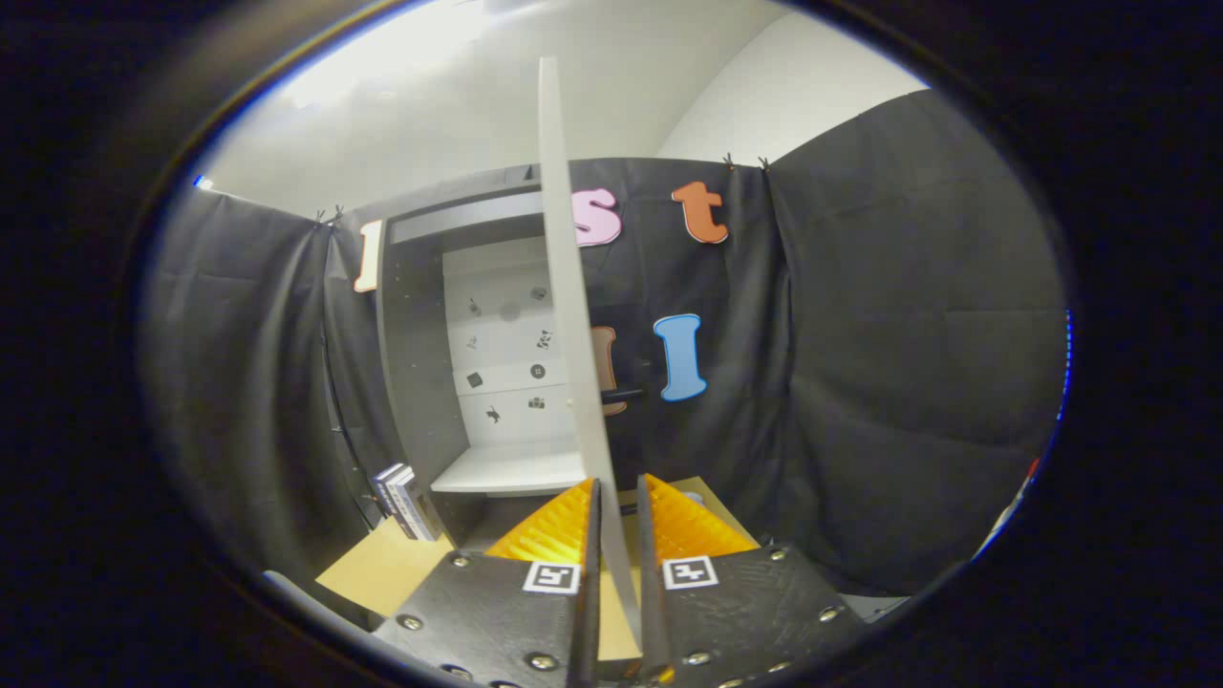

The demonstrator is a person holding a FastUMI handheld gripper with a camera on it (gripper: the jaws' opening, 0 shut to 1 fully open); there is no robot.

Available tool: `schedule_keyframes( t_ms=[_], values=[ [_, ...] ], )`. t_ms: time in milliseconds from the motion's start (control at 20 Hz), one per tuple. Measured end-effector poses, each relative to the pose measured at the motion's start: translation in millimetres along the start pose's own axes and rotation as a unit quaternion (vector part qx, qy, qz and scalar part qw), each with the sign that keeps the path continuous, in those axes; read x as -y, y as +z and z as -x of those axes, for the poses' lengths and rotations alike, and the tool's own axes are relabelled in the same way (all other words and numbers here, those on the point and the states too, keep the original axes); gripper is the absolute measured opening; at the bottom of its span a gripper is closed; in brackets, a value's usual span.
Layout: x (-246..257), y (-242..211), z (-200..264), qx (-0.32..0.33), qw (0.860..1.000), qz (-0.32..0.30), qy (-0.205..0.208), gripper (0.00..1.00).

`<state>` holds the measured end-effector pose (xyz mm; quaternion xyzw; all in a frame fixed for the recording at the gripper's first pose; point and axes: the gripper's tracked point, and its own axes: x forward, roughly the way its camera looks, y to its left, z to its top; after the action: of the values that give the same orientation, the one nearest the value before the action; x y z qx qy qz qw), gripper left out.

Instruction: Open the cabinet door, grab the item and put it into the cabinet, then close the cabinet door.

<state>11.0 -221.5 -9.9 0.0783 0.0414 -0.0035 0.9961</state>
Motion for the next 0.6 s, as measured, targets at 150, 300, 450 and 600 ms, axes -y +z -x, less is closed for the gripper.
schedule_keyframes(
  t_ms=[150, 300, 450, 600],
  values=[
    [-31.5, -10.2, 13.5, -0.006, 1.0, -0.01, -0.008, 0.25],
    [-77.0, -30.1, 15.4, -0.012, 1.0, 0.002, -0.005, 0.43],
    [-123.1, -60.8, 7.2, -0.031, 0.999, 0.026, -0.005, 0.62],
    [-164.7, -95.4, -6.4, -0.047, 0.998, 0.04, -0.003, 0.71]
  ],
)
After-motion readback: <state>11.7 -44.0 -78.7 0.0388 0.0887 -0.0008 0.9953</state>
